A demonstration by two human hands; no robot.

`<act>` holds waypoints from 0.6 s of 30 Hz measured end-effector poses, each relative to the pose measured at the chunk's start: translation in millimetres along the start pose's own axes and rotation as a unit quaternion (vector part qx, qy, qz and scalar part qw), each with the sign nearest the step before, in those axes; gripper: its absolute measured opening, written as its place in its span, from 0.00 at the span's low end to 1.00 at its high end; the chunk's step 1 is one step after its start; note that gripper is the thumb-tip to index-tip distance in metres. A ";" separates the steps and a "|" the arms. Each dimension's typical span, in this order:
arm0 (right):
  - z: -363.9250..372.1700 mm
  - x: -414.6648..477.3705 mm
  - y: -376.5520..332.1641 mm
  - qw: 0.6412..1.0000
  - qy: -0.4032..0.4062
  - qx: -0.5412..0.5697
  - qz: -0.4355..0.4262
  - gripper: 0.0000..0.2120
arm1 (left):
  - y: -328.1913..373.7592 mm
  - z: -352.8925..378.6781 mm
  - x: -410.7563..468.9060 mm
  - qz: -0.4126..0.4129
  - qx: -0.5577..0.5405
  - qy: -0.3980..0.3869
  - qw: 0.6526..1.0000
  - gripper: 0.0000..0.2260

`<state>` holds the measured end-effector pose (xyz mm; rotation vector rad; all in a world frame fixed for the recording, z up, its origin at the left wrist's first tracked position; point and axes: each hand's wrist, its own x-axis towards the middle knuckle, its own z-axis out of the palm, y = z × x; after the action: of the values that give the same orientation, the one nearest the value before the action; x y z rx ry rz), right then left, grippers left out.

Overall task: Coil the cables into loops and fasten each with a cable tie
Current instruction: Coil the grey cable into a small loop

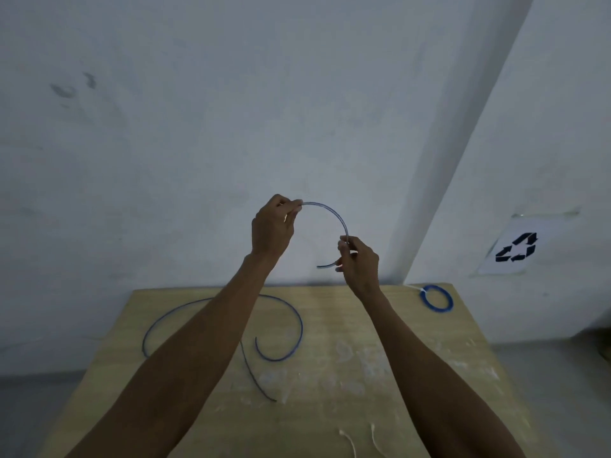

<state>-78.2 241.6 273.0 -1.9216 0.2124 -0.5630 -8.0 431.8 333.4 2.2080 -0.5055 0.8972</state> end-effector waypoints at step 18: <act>-37.9 39.5 -43.1 0.990 -0.060 0.123 0.018 0.04 | -32.8 -25.9 -11.4 -0.191 -0.184 -0.197 0.944 0.06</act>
<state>-66.5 212.7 335.3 -1.7007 0.0959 -0.4274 -8.9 474.0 323.9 2.0328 -0.3690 0.1367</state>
